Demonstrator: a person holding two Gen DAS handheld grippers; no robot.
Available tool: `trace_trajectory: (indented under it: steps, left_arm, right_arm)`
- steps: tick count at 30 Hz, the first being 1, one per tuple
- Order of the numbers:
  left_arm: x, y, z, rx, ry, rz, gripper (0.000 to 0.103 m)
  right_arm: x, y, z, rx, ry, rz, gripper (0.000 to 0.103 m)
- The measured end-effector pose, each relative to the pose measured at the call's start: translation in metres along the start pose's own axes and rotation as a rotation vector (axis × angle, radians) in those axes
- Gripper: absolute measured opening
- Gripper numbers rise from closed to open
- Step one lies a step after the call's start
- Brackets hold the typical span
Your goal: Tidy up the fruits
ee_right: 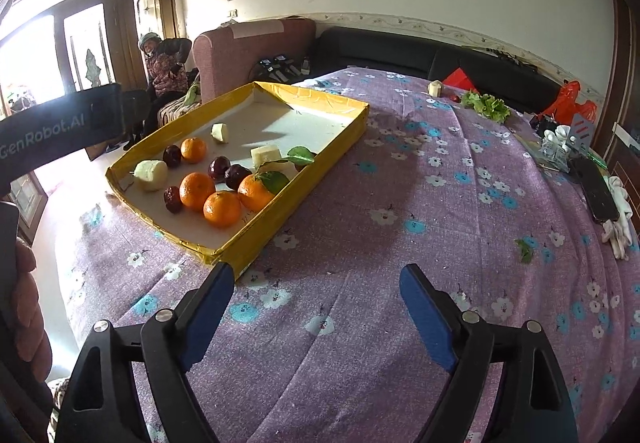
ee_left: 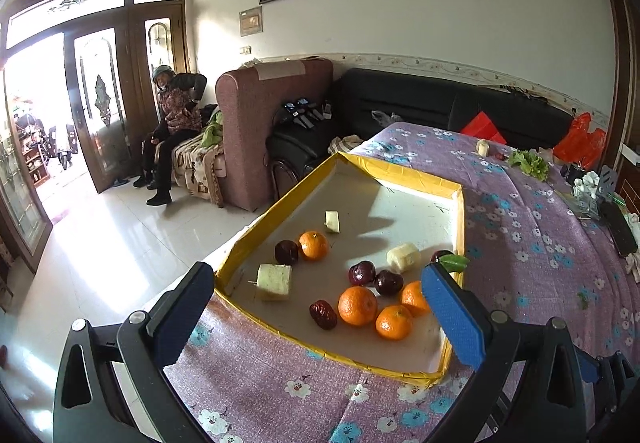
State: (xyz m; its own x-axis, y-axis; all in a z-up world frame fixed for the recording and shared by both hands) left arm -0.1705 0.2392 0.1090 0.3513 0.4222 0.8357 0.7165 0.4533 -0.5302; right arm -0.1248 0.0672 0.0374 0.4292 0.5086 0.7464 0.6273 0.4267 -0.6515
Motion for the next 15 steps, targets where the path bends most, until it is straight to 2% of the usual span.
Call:
trace_trajectory:
  steps: [5, 15]
  left_arm:
    - [-0.0031, 0.0099, 0.0031, -0.022, -0.015, 0.051, 0.103]
    - [-0.0059, 0.0106, 0.0026, -0.025, -0.013, 0.069, 0.103]
  right_arm:
    - [-0.0014, 0.0063, 0.0008, -0.007, 0.000, 0.030, 0.090]
    - [-0.0030, 0.0101, 0.0014, -0.004, -0.006, 0.042, 0.090]
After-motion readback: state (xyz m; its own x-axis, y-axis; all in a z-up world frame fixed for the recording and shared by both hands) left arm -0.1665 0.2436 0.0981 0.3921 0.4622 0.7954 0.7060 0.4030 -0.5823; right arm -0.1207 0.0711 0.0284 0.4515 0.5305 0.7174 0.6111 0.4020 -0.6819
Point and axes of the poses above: each gripper's, at about its wrist camera, not at the fingertips, and y roughly the way its jaws point, z to its left, x to its top, the point moved 1 cm from there along y, roughly the way its jaws point, and after that the axes turned 12 degrees about -y, right-handed, at the moved point
